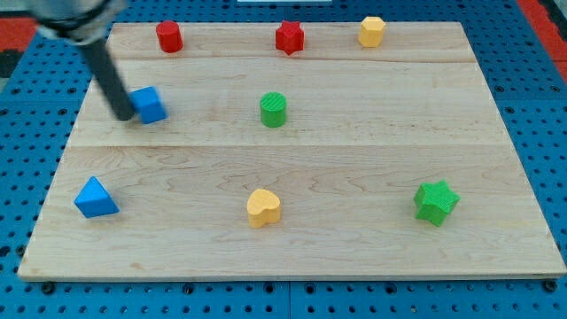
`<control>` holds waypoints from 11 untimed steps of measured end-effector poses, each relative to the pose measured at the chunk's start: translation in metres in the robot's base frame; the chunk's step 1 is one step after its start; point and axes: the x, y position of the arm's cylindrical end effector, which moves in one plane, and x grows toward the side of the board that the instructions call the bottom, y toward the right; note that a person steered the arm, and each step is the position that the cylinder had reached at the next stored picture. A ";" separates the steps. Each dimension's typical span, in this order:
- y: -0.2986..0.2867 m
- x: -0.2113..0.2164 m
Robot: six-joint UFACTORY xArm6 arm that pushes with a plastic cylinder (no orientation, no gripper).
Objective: Move the red circle top right blue cube
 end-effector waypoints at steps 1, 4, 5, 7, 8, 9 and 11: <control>0.034 -0.009; -0.083 -0.161; -0.008 -0.174; 0.045 -0.166; 0.048 -0.141; 0.056 -0.113; 0.094 -0.190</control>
